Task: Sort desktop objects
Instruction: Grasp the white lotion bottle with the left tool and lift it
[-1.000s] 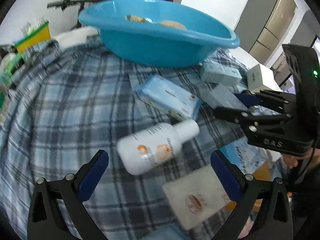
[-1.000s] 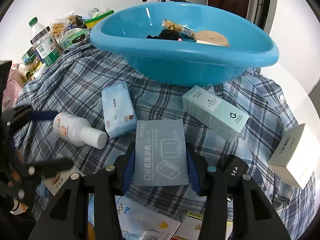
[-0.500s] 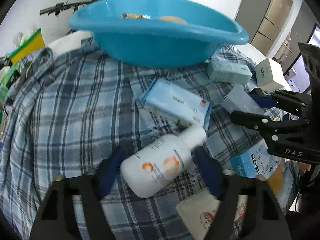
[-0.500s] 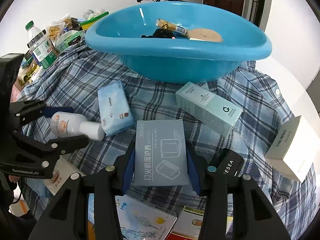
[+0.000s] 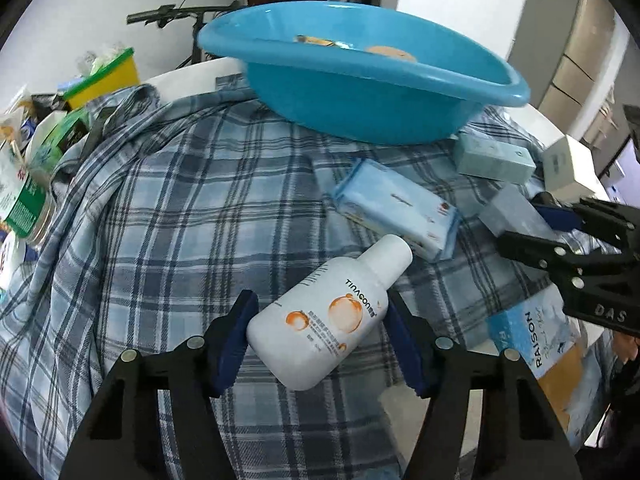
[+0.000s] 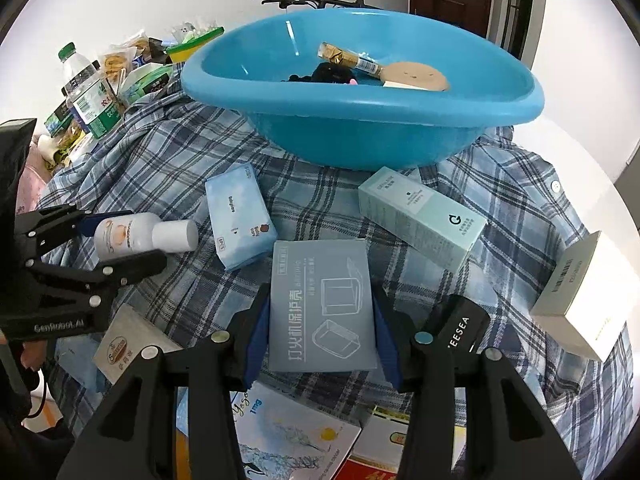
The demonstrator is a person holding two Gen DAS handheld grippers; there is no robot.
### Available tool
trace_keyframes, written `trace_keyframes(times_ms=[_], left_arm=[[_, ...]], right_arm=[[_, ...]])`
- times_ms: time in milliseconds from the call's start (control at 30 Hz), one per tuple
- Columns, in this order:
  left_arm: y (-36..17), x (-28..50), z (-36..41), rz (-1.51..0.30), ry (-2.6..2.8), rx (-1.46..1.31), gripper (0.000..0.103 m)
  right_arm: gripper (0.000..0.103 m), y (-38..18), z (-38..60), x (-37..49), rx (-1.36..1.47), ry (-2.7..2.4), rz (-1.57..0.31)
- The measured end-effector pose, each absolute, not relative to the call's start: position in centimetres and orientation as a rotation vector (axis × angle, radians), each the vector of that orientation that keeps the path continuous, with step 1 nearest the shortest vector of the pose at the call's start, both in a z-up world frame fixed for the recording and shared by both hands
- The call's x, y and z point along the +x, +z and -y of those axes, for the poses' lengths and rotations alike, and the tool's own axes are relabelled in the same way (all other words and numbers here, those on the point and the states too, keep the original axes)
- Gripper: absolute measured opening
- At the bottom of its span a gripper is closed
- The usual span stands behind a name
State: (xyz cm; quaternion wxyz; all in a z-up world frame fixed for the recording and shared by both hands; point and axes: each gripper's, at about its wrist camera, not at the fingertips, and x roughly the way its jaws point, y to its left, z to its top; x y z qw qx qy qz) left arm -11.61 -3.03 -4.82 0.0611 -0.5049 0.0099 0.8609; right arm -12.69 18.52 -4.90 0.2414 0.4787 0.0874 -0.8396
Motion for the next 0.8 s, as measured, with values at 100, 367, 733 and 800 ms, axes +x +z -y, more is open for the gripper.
trace_keyframes(times_ms=[100,367,733,800], left_arm=[[-4.7,-11.4,3.1,-0.014,2.577,-1.513,0.067],[-4.3,-10.8,2.2,-0.030,2.515,-1.473,0.076],[-4.6,-10.6,2.4,0.011,2.483,-1.534,0.044],[-4.6,-10.6,2.4,0.009,2.491,-1.535,0.044]], right_arm=[[0.046,-4.9,-18.6,-12.6,1.306,-2.296,-0.236],[0.046,-4.8,-19.0,-12.4,1.306,-2.302,-0.220],[0.046,-4.9,-19.2,-12.0,1.302,-2.302,-0.210],[0.046,-4.7,-19.2,-11.9,1.299,-2.302,-0.208]])
